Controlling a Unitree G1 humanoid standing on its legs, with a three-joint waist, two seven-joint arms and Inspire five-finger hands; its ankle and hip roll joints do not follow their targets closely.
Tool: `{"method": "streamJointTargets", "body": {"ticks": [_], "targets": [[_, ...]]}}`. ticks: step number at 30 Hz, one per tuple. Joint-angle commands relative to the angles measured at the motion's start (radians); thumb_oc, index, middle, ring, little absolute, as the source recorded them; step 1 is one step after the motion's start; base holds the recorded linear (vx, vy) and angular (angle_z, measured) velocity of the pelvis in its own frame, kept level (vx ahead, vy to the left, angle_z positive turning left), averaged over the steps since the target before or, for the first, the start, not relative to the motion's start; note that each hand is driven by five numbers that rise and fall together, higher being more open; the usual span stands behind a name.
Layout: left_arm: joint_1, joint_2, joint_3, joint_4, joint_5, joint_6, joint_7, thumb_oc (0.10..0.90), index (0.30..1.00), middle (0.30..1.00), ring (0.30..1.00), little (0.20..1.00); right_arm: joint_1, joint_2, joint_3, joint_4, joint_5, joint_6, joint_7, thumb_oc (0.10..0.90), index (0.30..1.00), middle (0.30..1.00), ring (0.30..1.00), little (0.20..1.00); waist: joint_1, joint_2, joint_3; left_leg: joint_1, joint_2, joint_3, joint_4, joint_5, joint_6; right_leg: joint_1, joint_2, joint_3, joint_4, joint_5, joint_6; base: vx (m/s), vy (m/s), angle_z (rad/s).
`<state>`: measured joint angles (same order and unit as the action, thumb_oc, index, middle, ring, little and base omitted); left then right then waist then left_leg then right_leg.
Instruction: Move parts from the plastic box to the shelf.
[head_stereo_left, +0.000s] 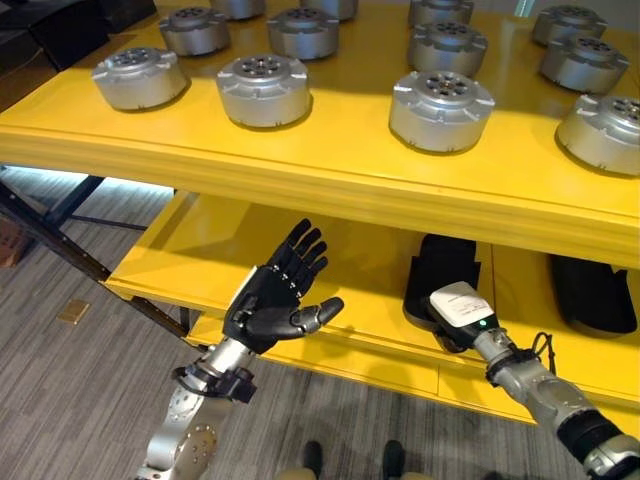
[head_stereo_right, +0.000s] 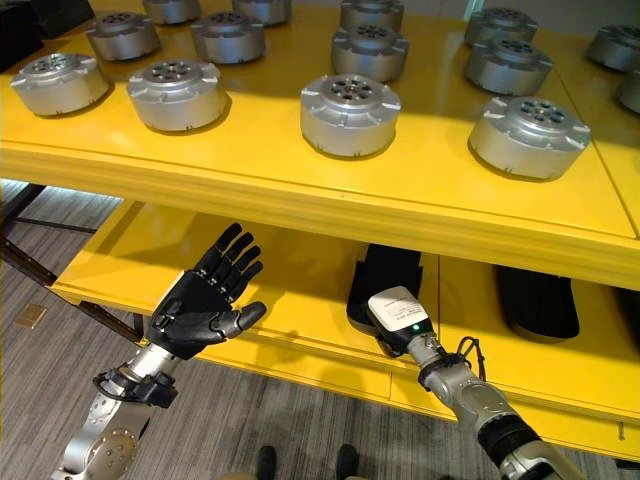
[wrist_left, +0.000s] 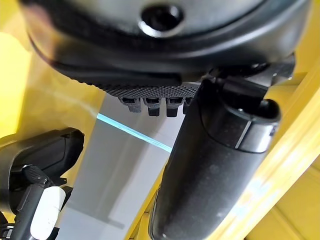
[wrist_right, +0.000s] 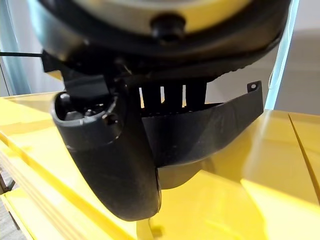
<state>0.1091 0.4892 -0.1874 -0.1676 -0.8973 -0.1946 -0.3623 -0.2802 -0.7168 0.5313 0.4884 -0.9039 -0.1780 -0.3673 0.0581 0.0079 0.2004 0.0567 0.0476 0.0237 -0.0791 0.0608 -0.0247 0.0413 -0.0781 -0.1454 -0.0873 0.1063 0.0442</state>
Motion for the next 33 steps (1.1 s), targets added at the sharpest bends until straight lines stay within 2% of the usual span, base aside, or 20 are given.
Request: {"method": "streamJointTargets", "body": {"ticks": [1,14,26,33], "targets": [[-0.036,-0.006,0.018,-0.088,-0.024,-0.059,-0.044,0.900,1.000,1.000,1.000,1.000,-0.065,-0.057,0.002,0.029,-0.007,-0.009,-0.020,0.400,0.300,0.300,0.300,0.300,0.012,-0.016,-0.068,-0.003,0.083,0.063,0.008,0.008,-0.031,-0.003,-0.088,-0.010,0.050,-0.031,0.067,0.02,-0.033,0.00],[-0.038,0.016,0.017,-0.101,-0.039,-0.044,-0.027,0.900,1.000,1.000,1.000,1.000,-0.174,-0.088,0.053,0.060,-0.002,-0.015,-0.004,0.400,0.300,0.300,0.300,0.300,0.029,0.011,-0.042,-0.030,0.086,0.050,0.032,0.009,-0.038,-0.025,-0.094,-0.024,0.084,-0.048,0.056,0.02,-0.042,0.00],[-0.035,0.021,0.005,-0.112,-0.059,-0.081,-0.028,0.900,1.000,1.000,1.000,1.000,-0.259,-0.125,0.084,0.098,0.015,0.000,-0.020,0.400,0.300,0.300,0.300,0.300,0.029,0.051,0.009,-0.081,0.089,0.006,0.065,0.020,-0.048,-0.082,-0.083,-0.020,0.149,-0.080,0.026,0.01,-0.040,0.00],[-0.019,0.016,0.000,-0.115,-0.064,-0.093,-0.037,0.900,1.000,1.000,1.000,1.000,-0.267,-0.135,0.088,0.104,-0.023,0.005,-0.049,0.400,0.300,0.300,0.300,0.300,0.029,0.065,0.016,-0.091,0.091,-0.004,0.075,0.025,-0.053,-0.093,-0.082,-0.020,0.168,-0.091,0.018,0.02,-0.020,0.02]]}}
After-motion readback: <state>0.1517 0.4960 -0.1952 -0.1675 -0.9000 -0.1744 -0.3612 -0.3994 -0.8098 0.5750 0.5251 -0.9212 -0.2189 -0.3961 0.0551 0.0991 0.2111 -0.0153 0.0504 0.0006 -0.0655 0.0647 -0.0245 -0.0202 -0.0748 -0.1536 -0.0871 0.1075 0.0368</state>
